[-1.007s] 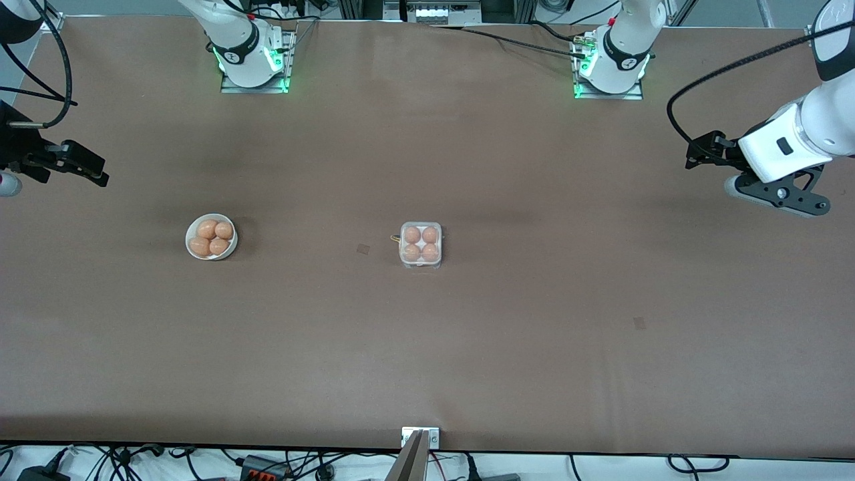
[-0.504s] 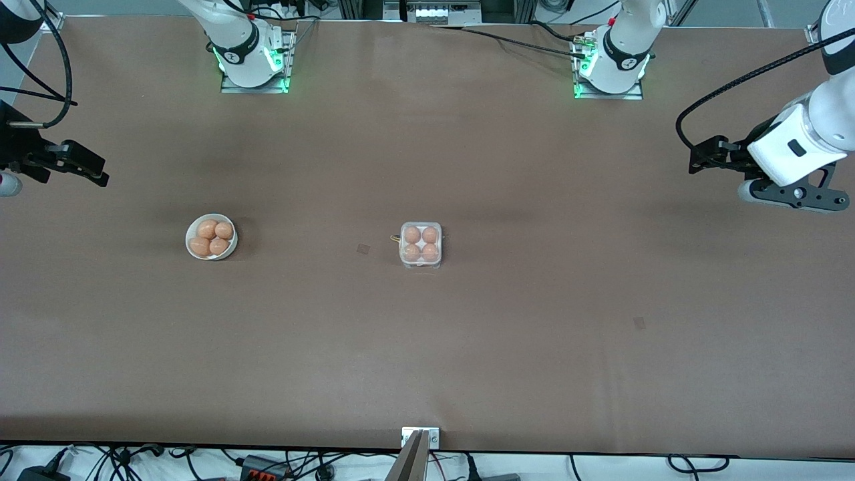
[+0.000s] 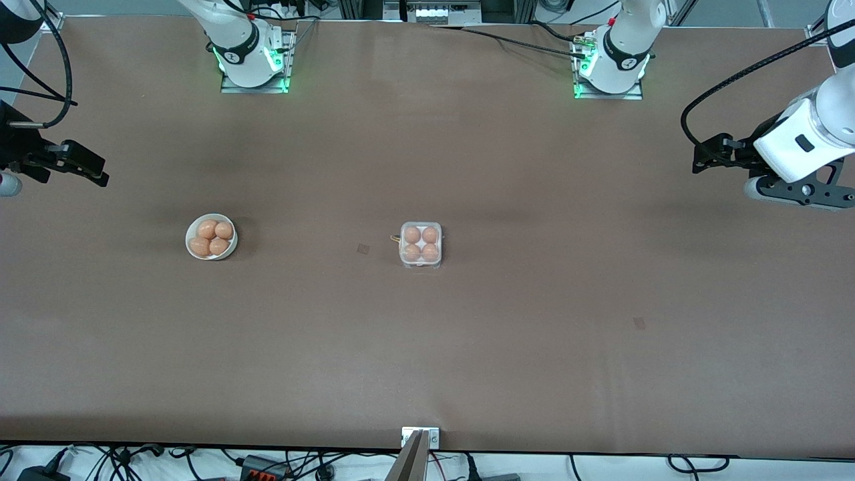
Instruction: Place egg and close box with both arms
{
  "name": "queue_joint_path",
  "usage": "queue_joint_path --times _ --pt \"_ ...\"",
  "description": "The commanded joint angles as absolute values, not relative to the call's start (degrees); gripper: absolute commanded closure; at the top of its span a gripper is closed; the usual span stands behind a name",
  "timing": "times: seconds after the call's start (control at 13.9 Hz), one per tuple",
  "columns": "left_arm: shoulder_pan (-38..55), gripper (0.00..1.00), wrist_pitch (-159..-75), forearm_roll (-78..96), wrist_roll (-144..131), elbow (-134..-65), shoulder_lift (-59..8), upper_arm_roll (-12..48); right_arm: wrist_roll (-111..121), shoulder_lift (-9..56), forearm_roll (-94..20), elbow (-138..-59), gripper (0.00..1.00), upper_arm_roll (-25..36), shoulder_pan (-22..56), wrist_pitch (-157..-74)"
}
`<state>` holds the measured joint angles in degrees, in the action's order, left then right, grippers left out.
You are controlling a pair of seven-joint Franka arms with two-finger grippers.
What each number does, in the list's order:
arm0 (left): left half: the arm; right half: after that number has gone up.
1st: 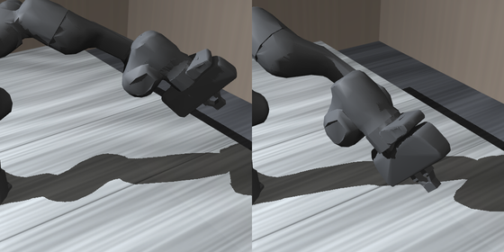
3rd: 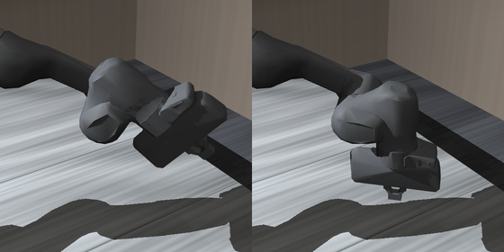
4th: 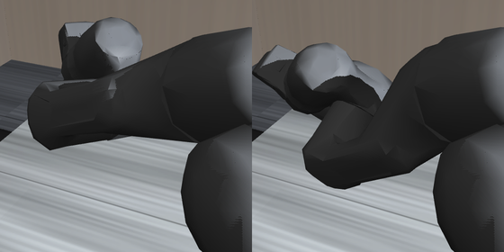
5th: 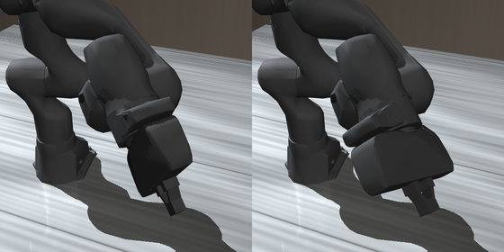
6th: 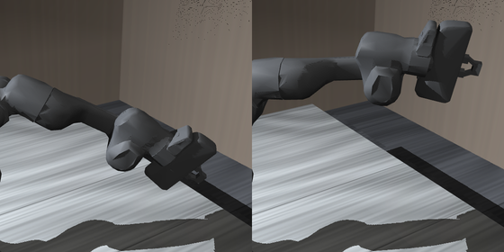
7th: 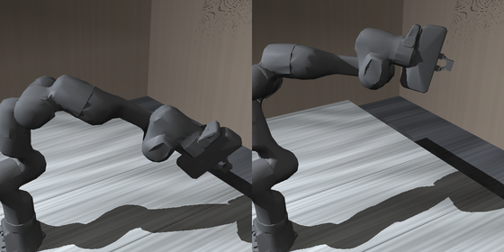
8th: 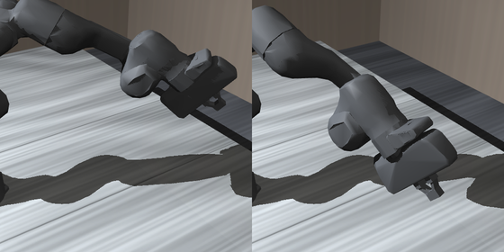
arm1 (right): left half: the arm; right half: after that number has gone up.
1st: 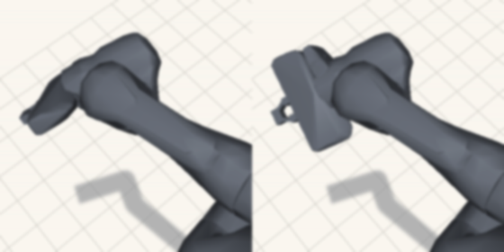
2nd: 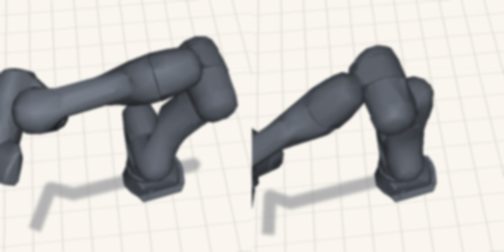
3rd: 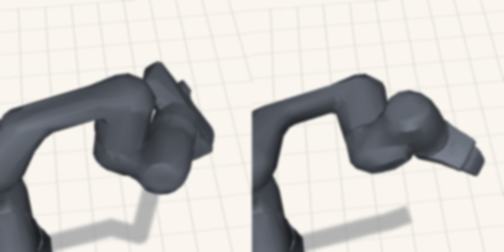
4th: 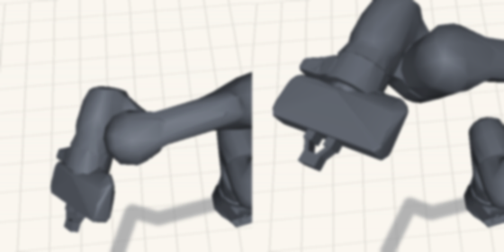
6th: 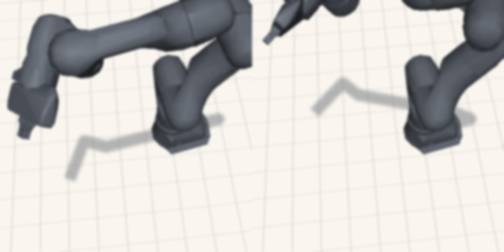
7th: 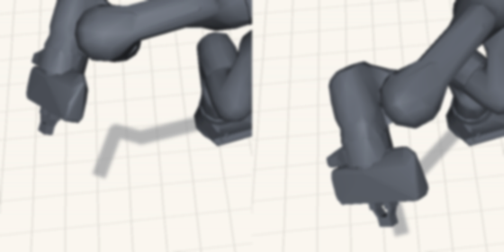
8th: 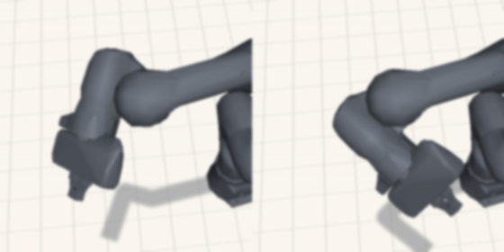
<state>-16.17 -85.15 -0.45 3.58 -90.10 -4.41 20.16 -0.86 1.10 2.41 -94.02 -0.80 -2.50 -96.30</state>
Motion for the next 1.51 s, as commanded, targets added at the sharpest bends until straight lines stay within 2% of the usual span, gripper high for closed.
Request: queue_joint_path --times 0.0,0.43,1.44 --pt "-11.5 0.00 -84.7 -0.5 3.2 -90.2 -3.1 15.0 0.1 -0.7 2.5 -94.4 0.00 -1.0 -2.6 -95.7" --pt "2.4 0.00 -85.1 0.5 3.2 -91.2 -1.7 1.1 0.3 -1.0 2.5 -95.1 0.00 -1.2 -2.5 -95.6" --pt "1.8 0.00 -85.3 1.3 3.2 -90.9 -1.9 0.7 1.1 -1.4 1.9 -95.1 0.00 -1.2 -2.5 -94.7"
